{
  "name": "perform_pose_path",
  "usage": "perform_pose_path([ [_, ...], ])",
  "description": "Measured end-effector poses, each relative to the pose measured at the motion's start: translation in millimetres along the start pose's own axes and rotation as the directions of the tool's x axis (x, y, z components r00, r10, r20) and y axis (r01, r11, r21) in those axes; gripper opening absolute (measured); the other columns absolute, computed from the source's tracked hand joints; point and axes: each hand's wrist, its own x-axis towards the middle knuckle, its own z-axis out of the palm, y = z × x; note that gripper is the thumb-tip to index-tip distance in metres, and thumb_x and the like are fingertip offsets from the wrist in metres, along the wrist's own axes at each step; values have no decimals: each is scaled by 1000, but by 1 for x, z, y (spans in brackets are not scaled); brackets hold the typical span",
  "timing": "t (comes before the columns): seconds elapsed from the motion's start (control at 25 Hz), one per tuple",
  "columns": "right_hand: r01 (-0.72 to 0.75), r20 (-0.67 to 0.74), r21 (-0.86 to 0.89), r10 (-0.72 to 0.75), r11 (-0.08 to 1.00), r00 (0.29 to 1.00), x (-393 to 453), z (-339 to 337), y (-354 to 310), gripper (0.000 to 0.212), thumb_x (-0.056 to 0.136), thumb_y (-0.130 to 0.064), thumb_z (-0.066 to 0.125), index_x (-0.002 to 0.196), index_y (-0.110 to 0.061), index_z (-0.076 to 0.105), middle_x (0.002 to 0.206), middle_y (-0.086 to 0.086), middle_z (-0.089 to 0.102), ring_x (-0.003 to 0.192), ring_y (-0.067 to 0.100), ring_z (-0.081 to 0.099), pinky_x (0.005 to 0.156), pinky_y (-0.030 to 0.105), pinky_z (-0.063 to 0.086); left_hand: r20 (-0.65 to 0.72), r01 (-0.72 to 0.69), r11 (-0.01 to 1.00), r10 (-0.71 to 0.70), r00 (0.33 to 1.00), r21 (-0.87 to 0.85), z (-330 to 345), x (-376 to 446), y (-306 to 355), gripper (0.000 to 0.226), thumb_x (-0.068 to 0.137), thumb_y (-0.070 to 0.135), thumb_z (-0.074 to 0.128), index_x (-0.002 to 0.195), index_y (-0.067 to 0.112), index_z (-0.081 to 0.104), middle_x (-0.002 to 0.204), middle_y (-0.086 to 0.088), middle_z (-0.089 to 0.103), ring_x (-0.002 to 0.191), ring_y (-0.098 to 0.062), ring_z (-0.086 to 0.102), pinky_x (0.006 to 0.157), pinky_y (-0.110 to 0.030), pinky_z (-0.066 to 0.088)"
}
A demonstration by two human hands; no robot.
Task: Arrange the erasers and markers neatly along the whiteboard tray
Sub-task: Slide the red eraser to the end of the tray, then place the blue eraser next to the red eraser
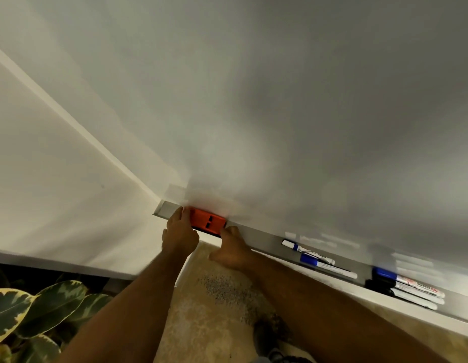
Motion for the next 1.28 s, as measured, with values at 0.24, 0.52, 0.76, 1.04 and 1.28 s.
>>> perform_pose_path([
  [0.24, 3, -160, 36, 2, 999, 987, -63, -47, 63, 63, 88, -29, 76, 144, -25, 49, 149, 2, 46, 127, 25, 55, 107, 43, 50, -220, -593, 803, 570, 792, -53, 38, -42, 70, 19, 89, 11, 68, 107, 12, 74, 106, -9, 74, 97, -34, 69, 81, -39, 55],
  [0.52, -172, -603, 5, 140, 985, 785, -201, -135, 194, 35, 92, -25, 69, 126, -29, 64, 126, -6, 65, 105, 16, 66, 92, 33, 57, 89, -635, 668, 713, 696, -389, 111, -121, 228, 20, 94, 26, 72, 114, 25, 71, 105, 8, 73, 91, -8, 68, 83, -25, 54],
  [0.76, -238, -820, 181, 280, 954, 500, -321, -200, 302, 26, 92, -22, 69, 117, -28, 66, 113, -10, 67, 89, 8, 63, 74, 18, 51, 286, -585, 638, 760, 583, -501, 162, -203, 358, 22, 94, 39, 71, 116, 36, 68, 107, 17, 72, 98, -3, 68, 89, -31, 59],
  [1.04, -209, -895, 373, 410, 904, 177, -433, -265, 420, 31, 92, -18, 73, 122, -21, 64, 116, -4, 64, 106, 15, 61, 86, 16, 47, 458, -493, 663, 747, 481, -563, 225, -301, 470, 48, 92, 37, 75, 137, 30, 59, 139, 8, 62, 130, -11, 58, 110, -36, 48],
  [1.28, -274, -806, 557, 590, 784, 48, -498, -314, 502, 67, 91, -19, 76, 150, -13, 43, 151, 6, 47, 140, 27, 46, 114, 42, 42, 526, -532, 668, 742, 417, -520, 270, -360, 553, 72, 88, 44, 76, 152, 35, 43, 157, 7, 48, 141, -14, 48, 115, -35, 42],
])
